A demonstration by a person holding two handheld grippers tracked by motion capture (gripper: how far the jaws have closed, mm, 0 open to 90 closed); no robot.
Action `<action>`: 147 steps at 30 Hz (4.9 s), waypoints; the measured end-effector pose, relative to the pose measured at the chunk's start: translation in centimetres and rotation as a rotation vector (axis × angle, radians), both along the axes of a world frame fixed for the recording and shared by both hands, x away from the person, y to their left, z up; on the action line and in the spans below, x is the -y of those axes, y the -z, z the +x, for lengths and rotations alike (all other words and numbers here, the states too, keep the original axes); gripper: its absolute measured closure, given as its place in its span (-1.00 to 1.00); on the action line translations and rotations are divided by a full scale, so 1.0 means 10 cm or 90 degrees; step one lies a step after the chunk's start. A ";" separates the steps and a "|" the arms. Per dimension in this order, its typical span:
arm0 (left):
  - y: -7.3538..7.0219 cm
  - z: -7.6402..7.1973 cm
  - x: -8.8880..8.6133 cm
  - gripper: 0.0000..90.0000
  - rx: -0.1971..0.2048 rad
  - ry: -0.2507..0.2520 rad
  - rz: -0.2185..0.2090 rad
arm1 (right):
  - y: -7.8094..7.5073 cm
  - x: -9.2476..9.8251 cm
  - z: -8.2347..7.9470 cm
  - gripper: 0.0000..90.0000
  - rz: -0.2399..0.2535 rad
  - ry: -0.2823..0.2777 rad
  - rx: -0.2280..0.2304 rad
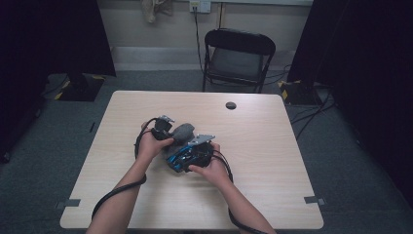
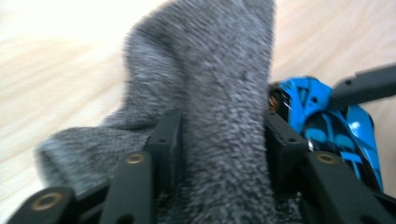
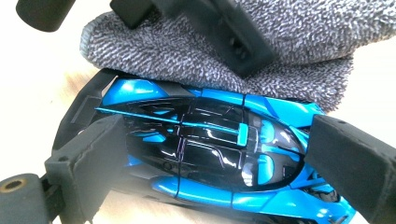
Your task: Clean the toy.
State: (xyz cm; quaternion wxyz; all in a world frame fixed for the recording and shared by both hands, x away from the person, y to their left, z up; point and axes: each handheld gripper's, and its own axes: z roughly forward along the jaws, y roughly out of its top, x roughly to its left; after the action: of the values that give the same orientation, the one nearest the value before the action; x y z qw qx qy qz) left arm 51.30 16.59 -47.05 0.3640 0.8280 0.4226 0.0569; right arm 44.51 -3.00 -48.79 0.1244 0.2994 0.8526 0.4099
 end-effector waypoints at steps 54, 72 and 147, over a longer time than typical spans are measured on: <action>-0.06 -0.45 -0.53 0.74 -0.083 0.057 -0.001 | 0.01 0.01 -0.01 -0.89 0.006 0.000 0.005; -0.25 -0.08 -0.24 0.73 -0.004 0.021 -0.008 | 0.02 0.01 -0.01 -0.89 0.012 0.001 0.008; -0.17 -0.39 -0.59 0.73 -0.042 0.080 0.040 | 0.02 0.01 -0.01 -0.89 0.010 0.001 0.007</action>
State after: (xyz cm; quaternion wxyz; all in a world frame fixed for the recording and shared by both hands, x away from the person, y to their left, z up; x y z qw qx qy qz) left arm 47.40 22.46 -45.38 0.3269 0.8653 0.3794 0.0196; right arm 44.38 -3.11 -48.96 0.1267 0.2988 0.8484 0.4182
